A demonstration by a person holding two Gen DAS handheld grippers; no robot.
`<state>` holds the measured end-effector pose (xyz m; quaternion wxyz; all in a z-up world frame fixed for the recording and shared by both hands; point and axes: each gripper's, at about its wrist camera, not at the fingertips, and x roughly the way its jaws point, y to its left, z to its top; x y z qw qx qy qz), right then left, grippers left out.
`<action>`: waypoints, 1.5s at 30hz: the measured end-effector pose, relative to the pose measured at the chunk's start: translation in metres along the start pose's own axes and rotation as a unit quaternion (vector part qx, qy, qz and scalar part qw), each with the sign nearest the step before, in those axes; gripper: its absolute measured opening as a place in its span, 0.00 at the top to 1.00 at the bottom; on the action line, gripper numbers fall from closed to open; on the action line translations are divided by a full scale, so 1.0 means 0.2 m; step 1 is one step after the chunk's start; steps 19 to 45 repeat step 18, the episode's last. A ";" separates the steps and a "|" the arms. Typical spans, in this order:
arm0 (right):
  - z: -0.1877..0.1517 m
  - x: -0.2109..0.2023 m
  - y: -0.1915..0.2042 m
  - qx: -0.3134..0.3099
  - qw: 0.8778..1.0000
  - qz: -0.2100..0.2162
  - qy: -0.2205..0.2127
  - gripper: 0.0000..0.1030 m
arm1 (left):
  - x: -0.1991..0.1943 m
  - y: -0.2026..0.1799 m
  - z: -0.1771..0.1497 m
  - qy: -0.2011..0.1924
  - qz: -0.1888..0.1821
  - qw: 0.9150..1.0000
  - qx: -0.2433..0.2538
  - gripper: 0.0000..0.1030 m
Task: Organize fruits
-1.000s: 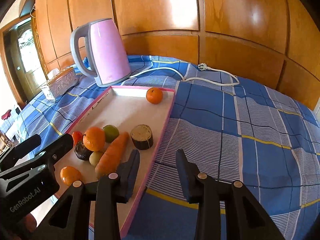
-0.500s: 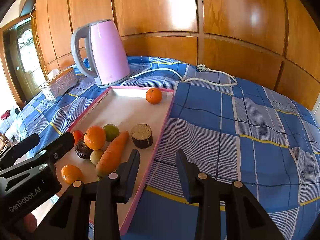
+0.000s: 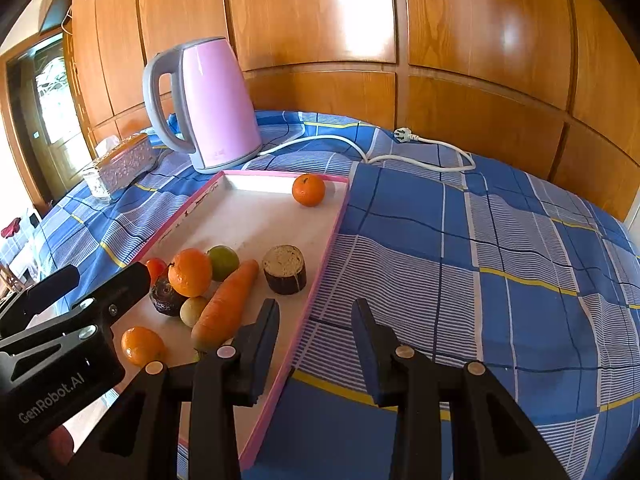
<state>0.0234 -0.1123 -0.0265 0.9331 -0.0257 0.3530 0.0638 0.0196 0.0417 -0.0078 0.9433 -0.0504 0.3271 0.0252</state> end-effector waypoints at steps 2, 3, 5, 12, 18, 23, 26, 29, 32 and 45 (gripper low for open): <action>0.00 0.00 0.00 0.001 1.000 0.000 0.000 0.63 | 0.00 0.00 0.00 -0.001 0.000 1.000 0.000 0.14; 0.00 0.00 0.00 0.001 1.000 0.000 0.000 0.63 | 0.00 0.00 0.00 -0.001 0.000 1.000 0.000 0.14; 0.00 0.00 0.00 0.001 1.000 0.000 0.001 0.63 | 0.00 0.00 0.00 0.000 -0.001 1.000 0.001 0.14; 0.00 0.00 0.00 0.001 1.000 -0.001 0.002 0.63 | 0.00 0.00 0.00 0.000 0.008 1.000 -0.005 0.12; 0.00 0.00 0.00 0.002 1.000 -0.003 0.001 0.63 | -0.02 0.02 0.01 -0.010 0.007 1.000 -0.009 0.12; 0.00 0.00 0.00 0.002 1.000 -0.003 0.001 0.63 | -0.02 0.02 0.01 -0.010 0.007 1.000 -0.009 0.12; 0.00 0.00 0.00 0.002 1.000 -0.003 0.001 0.63 | -0.02 0.02 0.01 -0.010 0.007 1.000 -0.009 0.12; 0.00 0.00 0.00 0.002 1.000 -0.003 0.001 0.63 | -0.02 0.02 0.01 -0.010 0.007 1.000 -0.009 0.12; 0.00 0.00 0.00 0.002 1.000 -0.003 0.001 0.63 | -0.02 0.02 0.01 -0.010 0.007 1.000 -0.009 0.12; 0.00 0.00 0.00 0.002 1.000 -0.003 0.001 0.63 | -0.02 0.02 0.01 -0.010 0.007 1.000 -0.009 0.12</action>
